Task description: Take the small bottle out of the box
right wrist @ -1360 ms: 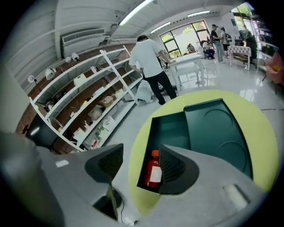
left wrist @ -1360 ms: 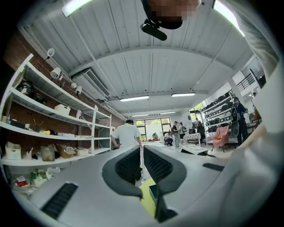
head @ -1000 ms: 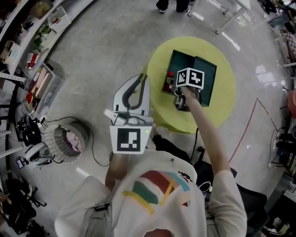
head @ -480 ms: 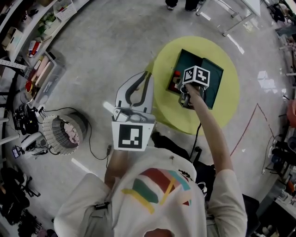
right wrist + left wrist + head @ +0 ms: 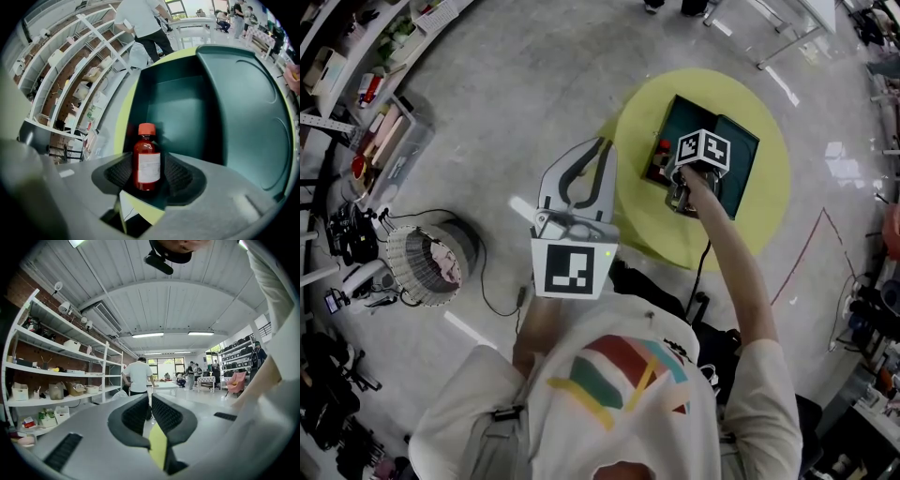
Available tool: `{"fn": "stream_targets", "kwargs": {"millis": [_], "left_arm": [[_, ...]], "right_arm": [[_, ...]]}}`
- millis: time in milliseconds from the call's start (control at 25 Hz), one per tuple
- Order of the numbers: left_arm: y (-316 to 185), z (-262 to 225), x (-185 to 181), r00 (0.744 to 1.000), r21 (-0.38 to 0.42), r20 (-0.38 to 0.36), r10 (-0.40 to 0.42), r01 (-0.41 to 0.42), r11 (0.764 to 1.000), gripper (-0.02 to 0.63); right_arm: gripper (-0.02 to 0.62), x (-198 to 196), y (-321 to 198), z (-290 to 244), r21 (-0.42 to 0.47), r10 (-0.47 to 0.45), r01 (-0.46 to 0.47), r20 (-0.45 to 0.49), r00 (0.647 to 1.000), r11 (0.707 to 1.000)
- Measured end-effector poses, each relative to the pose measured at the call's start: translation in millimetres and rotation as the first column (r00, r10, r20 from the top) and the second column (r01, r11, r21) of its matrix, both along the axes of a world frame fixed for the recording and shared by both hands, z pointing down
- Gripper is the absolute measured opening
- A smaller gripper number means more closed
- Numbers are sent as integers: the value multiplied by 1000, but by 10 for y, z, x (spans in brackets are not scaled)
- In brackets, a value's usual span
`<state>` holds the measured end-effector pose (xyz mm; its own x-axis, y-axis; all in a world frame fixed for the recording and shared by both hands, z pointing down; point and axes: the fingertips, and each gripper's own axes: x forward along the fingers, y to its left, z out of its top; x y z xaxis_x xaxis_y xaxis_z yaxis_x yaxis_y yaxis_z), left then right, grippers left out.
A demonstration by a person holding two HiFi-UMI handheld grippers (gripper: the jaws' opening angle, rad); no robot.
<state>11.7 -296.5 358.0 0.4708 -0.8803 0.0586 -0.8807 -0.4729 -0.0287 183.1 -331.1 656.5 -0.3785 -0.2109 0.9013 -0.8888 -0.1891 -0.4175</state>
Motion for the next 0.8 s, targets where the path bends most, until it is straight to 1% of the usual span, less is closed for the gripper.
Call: {"fn": "stream_targets", "kwargs": {"millis": [160, 320, 520, 640, 800], "left_arm": [[-14, 16, -3, 1000, -7, -6, 1, -1, 1000, 17], [-44, 13, -26, 1000, -2, -16, -1, 1, 1000, 17], [-47, 35, -39, 1000, -14, -18, 4, -4, 1000, 17], [-37, 43, -26, 1000, -16, -19, 9, -9, 1000, 17], [-19, 65, -14, 1000, -16, -8, 16, -16, 1000, 17]], "right_arm": [[187, -15, 35, 75, -57, -75, 72, -51, 996, 996], [187, 1, 14, 112, -63, -140, 132, -137, 981, 989], [194, 17, 15, 153, -88, -210, 195, -206, 956, 977], [207, 29, 18, 194, -112, -276, 254, -291, 916, 961], [216, 42, 43, 276, -161, -397, 363, -400, 826, 918]]}}
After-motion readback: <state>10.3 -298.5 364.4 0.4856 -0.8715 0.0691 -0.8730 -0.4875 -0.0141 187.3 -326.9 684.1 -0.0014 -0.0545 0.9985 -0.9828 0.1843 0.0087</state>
